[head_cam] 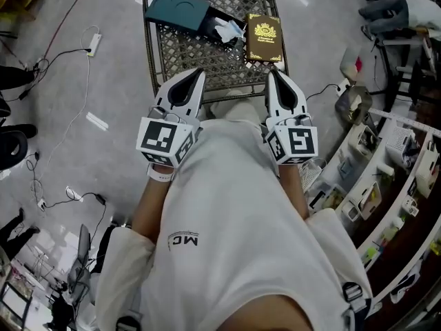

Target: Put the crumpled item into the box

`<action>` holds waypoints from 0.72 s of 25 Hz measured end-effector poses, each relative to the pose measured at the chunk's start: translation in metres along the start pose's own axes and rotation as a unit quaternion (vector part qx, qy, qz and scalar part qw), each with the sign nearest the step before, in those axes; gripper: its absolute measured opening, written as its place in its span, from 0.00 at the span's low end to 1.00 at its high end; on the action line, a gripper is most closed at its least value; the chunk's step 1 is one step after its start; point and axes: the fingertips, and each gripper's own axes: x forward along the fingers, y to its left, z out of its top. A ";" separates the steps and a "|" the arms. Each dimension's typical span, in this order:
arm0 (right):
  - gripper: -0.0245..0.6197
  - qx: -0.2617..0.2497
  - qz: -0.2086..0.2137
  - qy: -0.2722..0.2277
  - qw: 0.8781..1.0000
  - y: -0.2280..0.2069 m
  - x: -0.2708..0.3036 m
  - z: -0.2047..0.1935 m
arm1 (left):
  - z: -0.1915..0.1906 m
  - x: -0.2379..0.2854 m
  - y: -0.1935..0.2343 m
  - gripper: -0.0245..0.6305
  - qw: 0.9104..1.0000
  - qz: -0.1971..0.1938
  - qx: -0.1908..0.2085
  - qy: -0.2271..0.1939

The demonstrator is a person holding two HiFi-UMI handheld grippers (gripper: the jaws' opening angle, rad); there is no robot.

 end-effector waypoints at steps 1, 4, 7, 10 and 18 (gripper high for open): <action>0.07 0.002 -0.001 0.001 1.000 0.000 0.000 -0.001 | 0.000 0.000 -0.002 0.07 1.000 -0.002 -0.001 0.000; 0.07 0.001 0.002 0.003 1.000 0.003 -0.001 -0.001 | 0.001 -0.001 -0.008 0.07 1.000 -0.007 0.003 -0.001; 0.07 -0.005 0.008 -0.001 1.000 0.008 -0.001 0.003 | 0.005 -0.003 -0.010 0.07 1.000 -0.009 0.008 -0.003; 0.07 0.000 0.009 -0.005 1.000 0.011 -0.001 0.007 | 0.006 -0.005 -0.011 0.07 1.000 -0.009 0.010 -0.003; 0.07 -0.004 0.015 -0.010 1.000 0.017 0.001 0.007 | -0.001 -0.009 -0.012 0.07 1.000 -0.009 0.003 -0.001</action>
